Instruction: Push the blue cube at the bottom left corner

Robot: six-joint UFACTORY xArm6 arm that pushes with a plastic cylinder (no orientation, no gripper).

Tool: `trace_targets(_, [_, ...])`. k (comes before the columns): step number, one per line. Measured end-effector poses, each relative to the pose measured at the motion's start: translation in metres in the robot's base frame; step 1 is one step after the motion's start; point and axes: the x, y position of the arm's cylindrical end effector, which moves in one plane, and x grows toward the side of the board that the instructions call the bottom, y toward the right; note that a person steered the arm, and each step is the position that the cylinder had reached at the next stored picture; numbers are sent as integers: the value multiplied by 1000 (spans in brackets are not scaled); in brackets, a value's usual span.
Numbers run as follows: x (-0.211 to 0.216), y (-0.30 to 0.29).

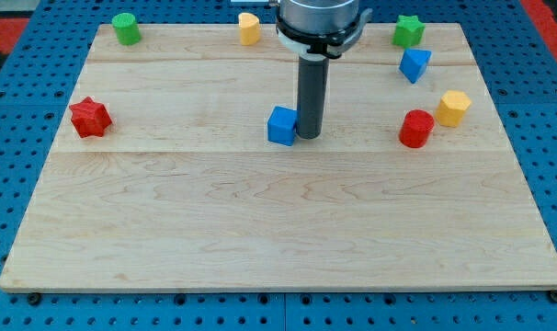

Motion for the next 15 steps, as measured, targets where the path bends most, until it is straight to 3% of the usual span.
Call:
trace_targets(2, [-17,-16])
trace_targets(4, [-11,-84])
trace_targets(7, [33,-200])
trace_targets(9, [85,-233])
trace_targets(11, [134,-253])
trace_targets(12, [135,-253])
trace_targets(14, [145,-190])
trace_targets(15, [172,-198])
